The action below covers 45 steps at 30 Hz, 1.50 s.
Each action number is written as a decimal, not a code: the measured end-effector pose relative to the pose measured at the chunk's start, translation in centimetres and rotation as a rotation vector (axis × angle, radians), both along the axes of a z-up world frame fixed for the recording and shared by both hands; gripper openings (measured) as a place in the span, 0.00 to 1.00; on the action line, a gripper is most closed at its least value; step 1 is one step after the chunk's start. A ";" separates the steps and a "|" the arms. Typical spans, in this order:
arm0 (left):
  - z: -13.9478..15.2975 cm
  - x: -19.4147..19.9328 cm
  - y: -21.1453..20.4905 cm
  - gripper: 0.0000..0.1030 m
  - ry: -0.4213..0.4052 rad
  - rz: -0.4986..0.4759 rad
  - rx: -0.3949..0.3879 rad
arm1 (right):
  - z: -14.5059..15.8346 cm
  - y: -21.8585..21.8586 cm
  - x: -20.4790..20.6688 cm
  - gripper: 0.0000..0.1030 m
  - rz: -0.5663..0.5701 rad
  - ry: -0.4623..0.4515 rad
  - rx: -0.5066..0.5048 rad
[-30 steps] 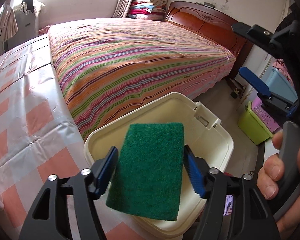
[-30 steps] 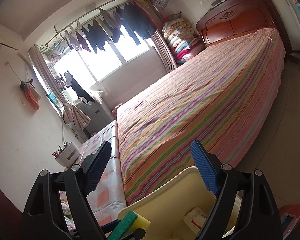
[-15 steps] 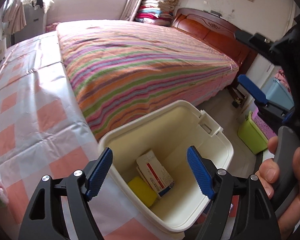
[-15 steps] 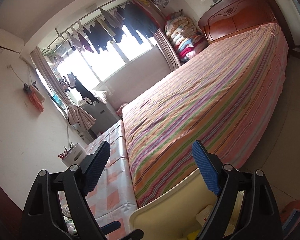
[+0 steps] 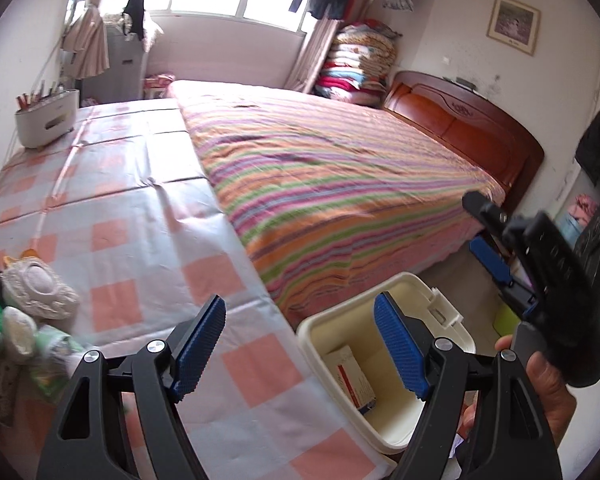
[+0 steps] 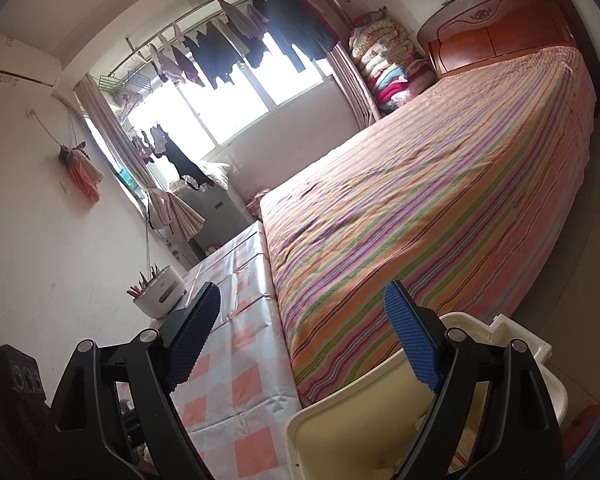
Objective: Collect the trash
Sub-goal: 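Move both tools back toward the trash pile on the table, then grasp the clear plastic bag with green contents with the right tool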
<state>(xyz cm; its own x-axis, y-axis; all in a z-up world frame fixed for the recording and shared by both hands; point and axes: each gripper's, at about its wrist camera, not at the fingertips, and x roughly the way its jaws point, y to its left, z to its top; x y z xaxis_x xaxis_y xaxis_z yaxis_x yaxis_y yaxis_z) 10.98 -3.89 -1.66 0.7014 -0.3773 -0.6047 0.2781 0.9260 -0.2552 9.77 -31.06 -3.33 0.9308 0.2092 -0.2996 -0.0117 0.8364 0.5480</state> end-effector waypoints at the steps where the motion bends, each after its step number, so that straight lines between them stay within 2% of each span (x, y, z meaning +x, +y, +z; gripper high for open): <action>1: 0.4 -0.1 0.9 0.73 -0.010 0.022 0.000 | 0.0 0.4 0.1 0.81 0.008 0.002 -0.004; 5: 1.3 -0.6 3.8 0.73 -0.045 0.083 -0.006 | 0.0 2.1 0.7 0.81 0.038 0.010 -0.024; 11: 1.3 -0.5 7.3 0.73 -0.026 0.149 -0.030 | 0.1 5.1 1.6 0.81 0.097 0.026 -0.049; 16: 2.1 -1.0 9.9 0.73 -0.044 0.206 -0.031 | 0.1 8.2 2.2 0.81 0.178 0.037 -0.071; 24: 3.2 -2.0 14.3 0.73 -0.070 0.299 -0.007 | -0.8 14.9 2.7 0.83 0.466 0.075 -0.122; 31: 2.6 -1.9 16.4 0.73 -0.040 0.333 -0.012 | -2.4 20.2 3.0 0.83 0.716 0.147 -0.124; 35: 2.9 -2.2 17.4 0.73 -0.043 0.359 -0.021 | -3.3 23.5 3.0 0.83 0.822 0.194 -0.177; 37: 3.1 -2.4 18.1 0.73 -0.046 0.377 -0.027 | -3.9 25.4 2.9 0.83 0.863 0.214 -0.240; 45: 2.4 -2.7 20.6 0.73 -0.011 0.414 -0.076 | -6.2 30.3 3.3 0.83 0.935 0.272 -0.472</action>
<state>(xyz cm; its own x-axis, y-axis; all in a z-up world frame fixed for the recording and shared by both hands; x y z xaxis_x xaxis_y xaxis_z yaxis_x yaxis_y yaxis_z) 8.31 16.74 0.77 0.8096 -0.1050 -0.5776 -0.1107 0.9389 -0.3259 13.02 -0.79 -9.54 0.3521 0.6117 -0.7084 -0.6814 0.6864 0.2540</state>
